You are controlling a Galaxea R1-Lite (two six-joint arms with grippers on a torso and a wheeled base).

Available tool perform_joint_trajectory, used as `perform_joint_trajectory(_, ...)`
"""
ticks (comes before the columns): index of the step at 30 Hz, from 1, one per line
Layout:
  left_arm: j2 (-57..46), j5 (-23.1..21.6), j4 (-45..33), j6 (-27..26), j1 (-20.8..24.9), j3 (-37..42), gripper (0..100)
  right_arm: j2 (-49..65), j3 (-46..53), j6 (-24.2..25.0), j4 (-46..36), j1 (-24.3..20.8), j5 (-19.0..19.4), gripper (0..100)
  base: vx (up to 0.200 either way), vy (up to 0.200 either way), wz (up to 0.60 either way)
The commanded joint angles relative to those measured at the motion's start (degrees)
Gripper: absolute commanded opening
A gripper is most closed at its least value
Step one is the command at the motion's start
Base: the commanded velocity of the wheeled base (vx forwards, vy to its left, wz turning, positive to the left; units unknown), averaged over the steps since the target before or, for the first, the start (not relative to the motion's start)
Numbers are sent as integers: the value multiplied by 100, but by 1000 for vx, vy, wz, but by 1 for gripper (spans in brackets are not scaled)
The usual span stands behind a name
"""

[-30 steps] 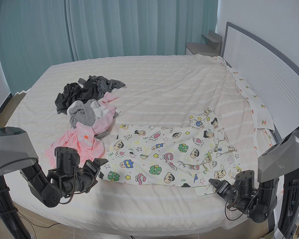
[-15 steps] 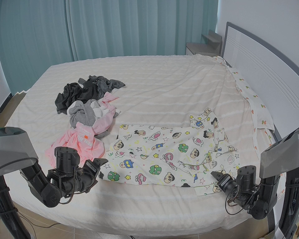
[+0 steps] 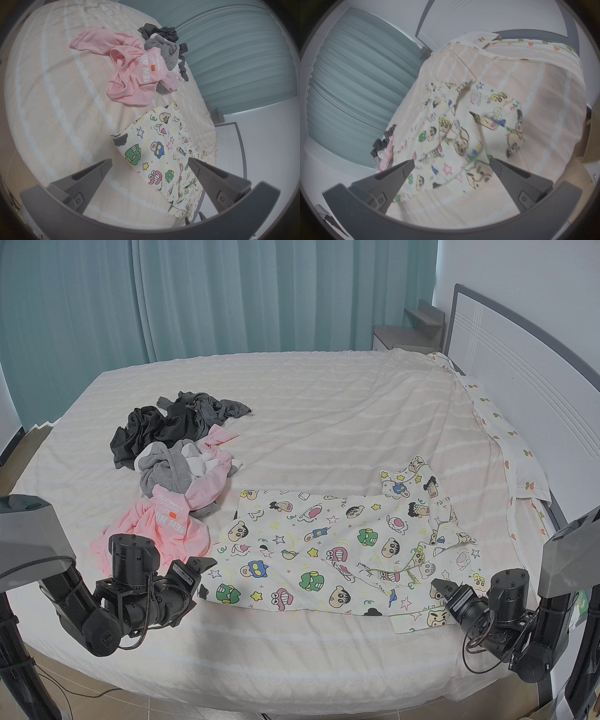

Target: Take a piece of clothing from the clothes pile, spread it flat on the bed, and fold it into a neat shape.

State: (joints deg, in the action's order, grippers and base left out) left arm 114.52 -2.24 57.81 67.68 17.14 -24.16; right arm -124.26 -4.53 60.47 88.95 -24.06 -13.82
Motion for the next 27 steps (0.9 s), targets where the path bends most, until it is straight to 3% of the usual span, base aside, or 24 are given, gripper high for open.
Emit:
perform_joint_trajectory(1,0,40,2,8,0,-1,100,-266,269,9,69,-169,90,100,0,0,0)
perform_joint_trajectory(8,0,40,2,8,0,-1,100,-397,225,44,78,-415,178,100,0,0,0)
perform_joint_trajectory(20,18,40,2,8,0,-1,100,-617,-381,44,78,-353,231,100,0,0,0)
perform_joint_trajectory(24,18,40,2,8,0,-1,100,-573,-364,27,78,-248,99,100,0,0,0)
perform_joint_trajectory(27,18,49,2,8,0,-1,100,-529,-373,0,87,-195,-261,100,0,0,0)
